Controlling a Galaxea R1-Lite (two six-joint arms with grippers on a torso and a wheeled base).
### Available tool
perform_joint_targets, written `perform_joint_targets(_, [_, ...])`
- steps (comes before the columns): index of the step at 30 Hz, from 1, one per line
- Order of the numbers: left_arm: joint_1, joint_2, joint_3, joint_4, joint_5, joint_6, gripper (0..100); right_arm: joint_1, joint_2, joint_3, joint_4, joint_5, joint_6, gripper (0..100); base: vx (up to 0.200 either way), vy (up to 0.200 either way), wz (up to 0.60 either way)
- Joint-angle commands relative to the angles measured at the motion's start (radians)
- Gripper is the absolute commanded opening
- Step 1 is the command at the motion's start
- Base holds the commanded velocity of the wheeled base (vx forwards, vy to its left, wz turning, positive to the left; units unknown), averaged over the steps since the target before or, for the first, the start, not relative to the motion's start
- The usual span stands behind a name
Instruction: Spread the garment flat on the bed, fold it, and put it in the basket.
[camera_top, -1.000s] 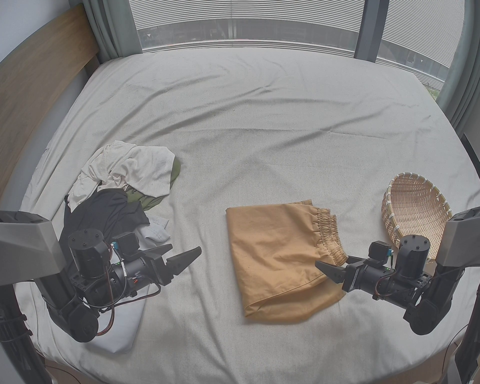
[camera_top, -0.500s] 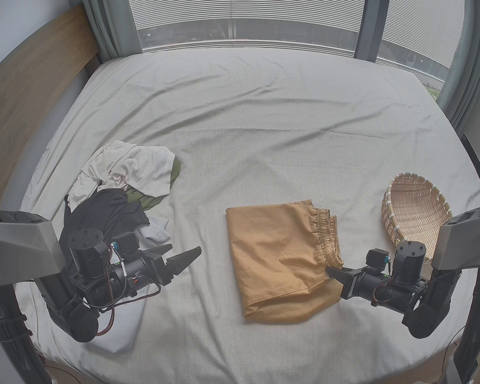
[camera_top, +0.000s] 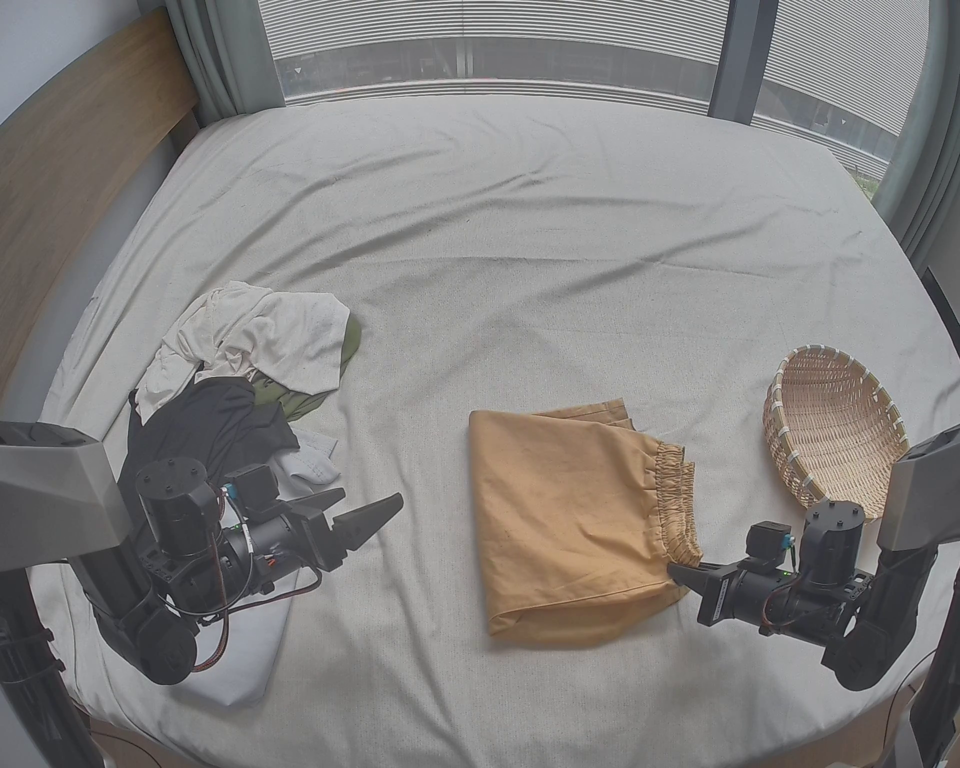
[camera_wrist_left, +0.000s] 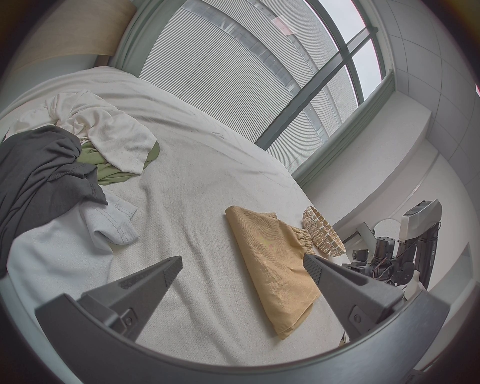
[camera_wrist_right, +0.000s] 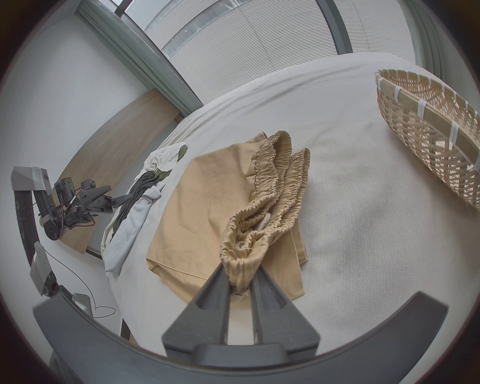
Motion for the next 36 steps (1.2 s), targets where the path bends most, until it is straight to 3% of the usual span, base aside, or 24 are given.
perform_joint_targets(1, [0.0,0.0,0.0,0.0,0.0,0.0,100,-0.009,0.057,-0.014,-0.01,-0.001,0.0,0,0.0,0.0,0.0])
perform_joint_targets(2, [0.0,0.0,0.0,0.0,0.0,0.0,100,-0.014,0.059,-0.014,-0.01,-0.001,-0.001,0,0.0,0.0,0.0])
perform_joint_targets(3, [0.0,0.0,0.0,0.0,0.0,0.0,100,-0.014,0.059,-0.018,-0.01,-0.001,0.0,100,0.0,0.0,0.0])
perform_joint_targets(8, [0.0,0.002,0.0,-0.005,0.0,0.0,100,-0.014,0.042,-0.019,-0.007,-0.037,0.005,100,0.0,0.0,0.0])
perform_joint_targets(22, [0.0,0.002,0.003,-0.006,0.0,0.0,100,-0.04,0.114,-0.03,-0.011,-0.038,0.008,100,0.0,0.0,0.0])
perform_joint_targets(31, [0.0,-0.001,0.003,-0.006,0.0,0.001,100,-0.026,0.163,-0.106,-0.011,-0.02,0.055,100,0.0,0.0,0.0])
perform_joint_targets(36, [0.0,-0.001,0.003,-0.006,-0.001,0.001,100,-0.017,0.163,-0.134,-0.011,0.034,0.129,100,0.0,0.0,0.0])
